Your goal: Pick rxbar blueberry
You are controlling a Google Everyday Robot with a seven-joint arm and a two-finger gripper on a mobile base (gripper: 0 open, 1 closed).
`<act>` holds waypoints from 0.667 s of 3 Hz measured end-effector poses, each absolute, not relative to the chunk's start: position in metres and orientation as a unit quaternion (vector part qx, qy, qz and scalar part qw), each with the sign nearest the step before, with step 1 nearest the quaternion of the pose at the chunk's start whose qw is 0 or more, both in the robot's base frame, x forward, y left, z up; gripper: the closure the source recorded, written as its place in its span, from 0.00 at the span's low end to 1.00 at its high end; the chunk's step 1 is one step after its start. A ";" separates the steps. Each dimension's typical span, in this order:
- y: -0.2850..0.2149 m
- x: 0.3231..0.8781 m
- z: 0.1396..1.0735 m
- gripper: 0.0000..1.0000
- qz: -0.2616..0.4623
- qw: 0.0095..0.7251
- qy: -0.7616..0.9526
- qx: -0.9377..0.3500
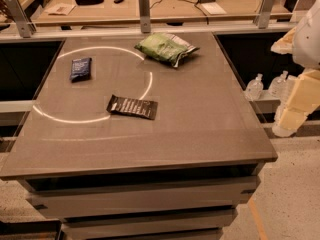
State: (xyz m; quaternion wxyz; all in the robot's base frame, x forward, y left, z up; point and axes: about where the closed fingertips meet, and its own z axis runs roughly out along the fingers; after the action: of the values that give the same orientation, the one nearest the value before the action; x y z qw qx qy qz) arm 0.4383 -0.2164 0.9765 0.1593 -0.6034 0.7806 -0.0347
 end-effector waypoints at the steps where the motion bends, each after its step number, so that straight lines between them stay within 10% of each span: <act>1: -0.210 0.442 0.985 0.00 -0.041 0.167 0.776 -0.606; 2: -0.187 0.462 0.995 0.00 -0.021 0.190 0.765 -0.614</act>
Offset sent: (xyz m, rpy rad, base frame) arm 0.0478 0.0558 0.0326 0.1307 -0.0426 0.0852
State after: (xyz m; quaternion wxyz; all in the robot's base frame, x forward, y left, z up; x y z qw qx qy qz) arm 0.4620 -0.1872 0.9954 0.1903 -0.6145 0.7653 -0.0215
